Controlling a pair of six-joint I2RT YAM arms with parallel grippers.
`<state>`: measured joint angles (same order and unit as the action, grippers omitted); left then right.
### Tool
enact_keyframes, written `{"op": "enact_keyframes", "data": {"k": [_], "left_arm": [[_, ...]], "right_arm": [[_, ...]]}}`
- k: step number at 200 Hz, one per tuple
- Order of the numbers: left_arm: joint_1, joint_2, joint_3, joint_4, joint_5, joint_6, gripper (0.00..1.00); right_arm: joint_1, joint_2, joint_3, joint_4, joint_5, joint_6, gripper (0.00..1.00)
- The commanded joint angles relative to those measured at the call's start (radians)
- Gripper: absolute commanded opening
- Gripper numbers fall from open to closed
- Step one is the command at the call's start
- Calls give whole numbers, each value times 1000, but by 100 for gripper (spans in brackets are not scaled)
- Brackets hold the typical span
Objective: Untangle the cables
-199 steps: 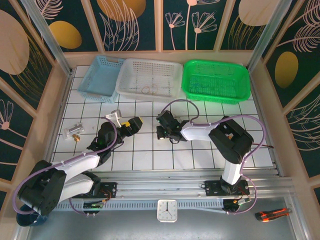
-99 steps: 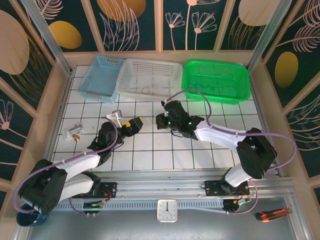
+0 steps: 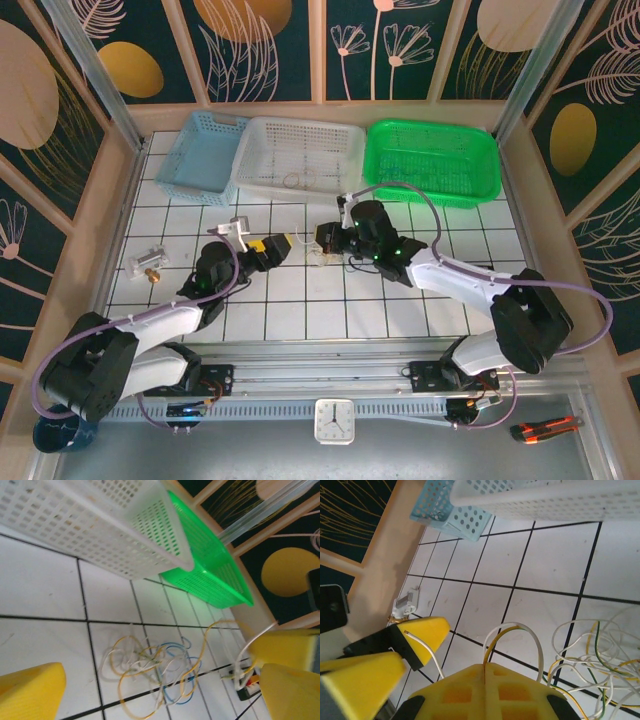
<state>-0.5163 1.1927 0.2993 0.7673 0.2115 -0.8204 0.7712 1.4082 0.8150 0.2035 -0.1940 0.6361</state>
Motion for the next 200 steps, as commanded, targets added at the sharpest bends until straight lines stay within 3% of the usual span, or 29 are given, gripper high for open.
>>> {"op": "enact_keyframes", "data": {"k": [1,50,66,92,112,162,200], "left_arm": [[-14,21,41,105,42,-22,99],[-55,161,90,191,43,-45,98],[-68,213,105,216,42,-40,86],[-76,306,121,276,42,-54,60],[-82,370,140,320,55,-67,49],[-102,444,175,349,49,-74,61],[-113,477,192,359,58,-75,19]], "right_arm": [[-3,15,-29,81,-22,32,0],[-2,36,-40,112,-32,54,0],[-1,33,-45,115,-28,60,0],[-3,22,-58,140,-31,80,0],[-3,15,-65,168,-46,99,0],[-6,14,-84,202,-50,118,0],[-18,2,-89,236,-55,135,0]]}}
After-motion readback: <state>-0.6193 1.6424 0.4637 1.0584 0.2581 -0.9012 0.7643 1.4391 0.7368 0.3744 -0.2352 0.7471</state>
